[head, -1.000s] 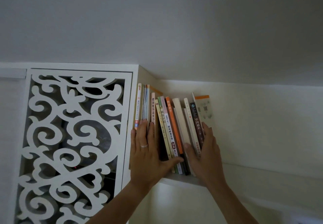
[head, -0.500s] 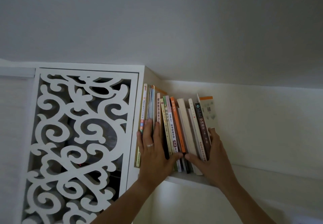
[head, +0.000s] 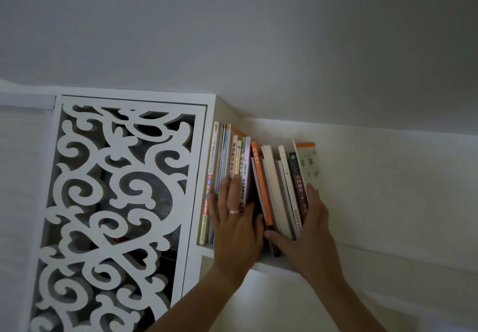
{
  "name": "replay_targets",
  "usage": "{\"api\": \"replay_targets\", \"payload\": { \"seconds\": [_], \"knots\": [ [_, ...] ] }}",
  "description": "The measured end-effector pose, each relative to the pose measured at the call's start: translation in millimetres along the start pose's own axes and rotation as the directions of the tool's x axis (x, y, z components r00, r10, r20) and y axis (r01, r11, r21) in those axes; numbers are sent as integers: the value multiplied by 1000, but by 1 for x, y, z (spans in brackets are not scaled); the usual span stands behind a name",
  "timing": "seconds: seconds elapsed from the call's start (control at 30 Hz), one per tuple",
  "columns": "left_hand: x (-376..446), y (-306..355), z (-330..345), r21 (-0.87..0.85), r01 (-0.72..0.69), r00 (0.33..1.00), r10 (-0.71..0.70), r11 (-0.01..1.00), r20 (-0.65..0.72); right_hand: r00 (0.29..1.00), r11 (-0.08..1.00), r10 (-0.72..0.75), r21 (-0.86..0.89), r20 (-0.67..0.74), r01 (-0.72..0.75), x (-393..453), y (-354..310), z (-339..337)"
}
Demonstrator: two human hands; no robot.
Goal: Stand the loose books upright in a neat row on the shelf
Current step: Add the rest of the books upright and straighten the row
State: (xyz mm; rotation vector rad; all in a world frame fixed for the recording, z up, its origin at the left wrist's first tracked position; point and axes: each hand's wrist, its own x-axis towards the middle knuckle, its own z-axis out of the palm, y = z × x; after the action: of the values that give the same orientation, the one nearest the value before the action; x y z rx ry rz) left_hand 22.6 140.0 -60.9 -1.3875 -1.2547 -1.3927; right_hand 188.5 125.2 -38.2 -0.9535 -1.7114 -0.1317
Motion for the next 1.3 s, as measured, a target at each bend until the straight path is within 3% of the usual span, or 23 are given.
{"api": "replay_targets", "payload": {
  "seconds": [0.27,0.4,0.5,0.6,0.77,0.97,1.03,1.1,1.13,1.23,1.3],
  "knots": [
    [4,4,-7,13,-34,998,34,999,-56,983,985,152,98,-107,-142,-1,-1,-6],
    [11,6,-7,127,-362,931,352,923,96,980,986,164,52,-111,-159,-1,-2,-6],
    [19,7,-7,222,-498,860,443,839,255,981,985,172,49,-87,-168,0,-1,-6],
    [35,-1,-12,210,-566,815,504,797,284,985,985,165,54,-54,-162,1,1,-7],
    [50,-14,-31,109,-643,766,635,758,104,996,987,84,139,-7,-82,5,11,-7],
    [55,-31,-60,-91,-695,715,674,713,-184,992,938,127,323,10,-124,11,14,-8],
    [54,-23,-69,-220,-644,764,599,733,-239,991,931,136,343,-1,-127,11,17,-6],
    [53,-6,-77,-506,-379,925,320,775,-205,989,922,143,361,26,-142,10,20,-7],
    [53,4,-82,-625,-221,975,178,749,-131,982,890,176,416,64,-187,11,19,-8],
    [55,32,-88,-754,-19,999,-8,656,-31,982,677,173,714,78,-176,8,9,-14],
    [60,48,-91,-793,143,985,-165,593,54,992,678,126,728,20,-100,4,2,-24]
  ]
}}
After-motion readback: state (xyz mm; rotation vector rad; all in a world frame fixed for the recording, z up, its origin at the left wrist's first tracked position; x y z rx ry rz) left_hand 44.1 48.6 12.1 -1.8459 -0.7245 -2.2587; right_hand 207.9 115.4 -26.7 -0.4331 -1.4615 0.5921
